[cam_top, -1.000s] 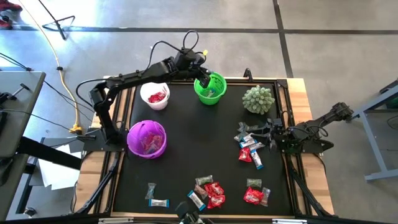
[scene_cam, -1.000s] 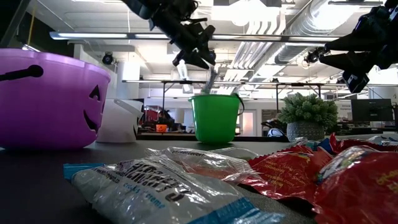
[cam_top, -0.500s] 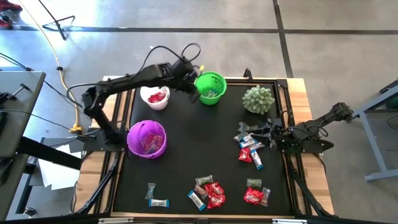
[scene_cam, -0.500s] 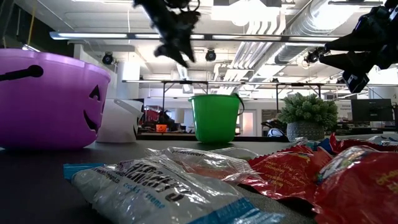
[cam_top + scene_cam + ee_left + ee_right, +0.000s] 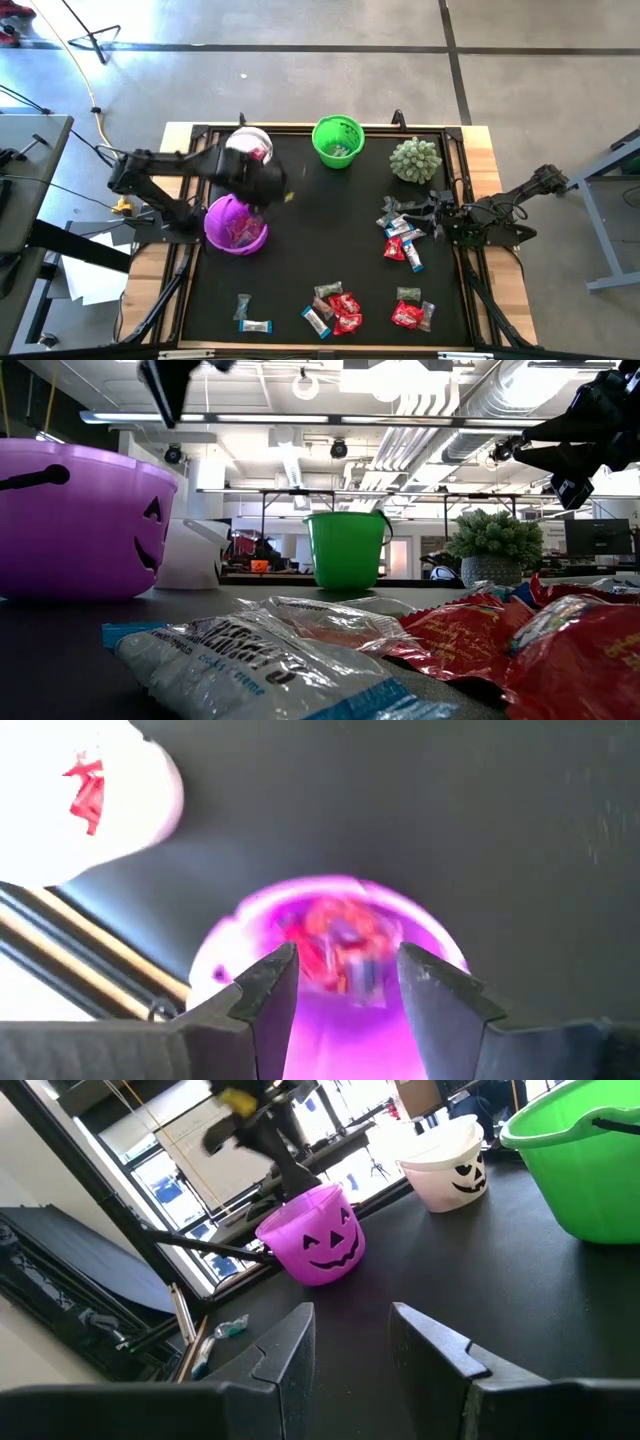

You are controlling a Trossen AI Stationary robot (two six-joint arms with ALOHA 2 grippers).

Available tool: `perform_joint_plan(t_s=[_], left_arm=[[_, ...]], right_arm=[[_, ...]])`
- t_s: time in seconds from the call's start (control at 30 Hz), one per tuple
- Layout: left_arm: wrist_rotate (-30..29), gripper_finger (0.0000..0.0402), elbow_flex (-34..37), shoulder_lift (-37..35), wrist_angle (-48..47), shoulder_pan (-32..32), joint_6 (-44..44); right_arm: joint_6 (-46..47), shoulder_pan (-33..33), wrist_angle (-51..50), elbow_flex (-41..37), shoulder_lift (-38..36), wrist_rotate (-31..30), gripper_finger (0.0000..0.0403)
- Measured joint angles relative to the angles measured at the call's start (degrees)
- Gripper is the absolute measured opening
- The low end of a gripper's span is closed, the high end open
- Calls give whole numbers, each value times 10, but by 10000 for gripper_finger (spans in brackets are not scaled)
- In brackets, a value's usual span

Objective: Sort candy
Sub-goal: Put the white chocolate into the green bucket

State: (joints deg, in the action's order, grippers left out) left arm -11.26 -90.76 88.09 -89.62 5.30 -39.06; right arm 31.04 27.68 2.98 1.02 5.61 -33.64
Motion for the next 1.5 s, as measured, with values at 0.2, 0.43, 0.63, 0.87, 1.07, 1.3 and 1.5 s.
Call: perform_joint_plan(t_s=[0.2, 0.43, 0.63, 0.87, 1.07, 1.3, 1.5], left_arm=[[-4, 161, 0, 1, 1, 134, -108], [12, 161, 0, 19, 56, 245, -208], [45, 161, 0, 66, 97, 292, -280], [138, 161, 0, 137, 166, 302, -307], [160, 161, 0, 175, 229, 323, -295], [194, 161, 0, 219, 245, 360, -303], [238, 161, 0, 261, 301, 383, -298]], right_arm=[[0, 0, 0, 0, 0, 0, 126], [0, 0, 0, 0, 0, 0, 126], [0, 0, 0, 0, 0, 0, 126], [0, 0, 0, 0, 0, 0, 126], [0, 0, 0, 0, 0, 0, 126], [0, 0, 0, 0, 0, 0, 126], [0, 0, 0, 0, 0, 0, 126]])
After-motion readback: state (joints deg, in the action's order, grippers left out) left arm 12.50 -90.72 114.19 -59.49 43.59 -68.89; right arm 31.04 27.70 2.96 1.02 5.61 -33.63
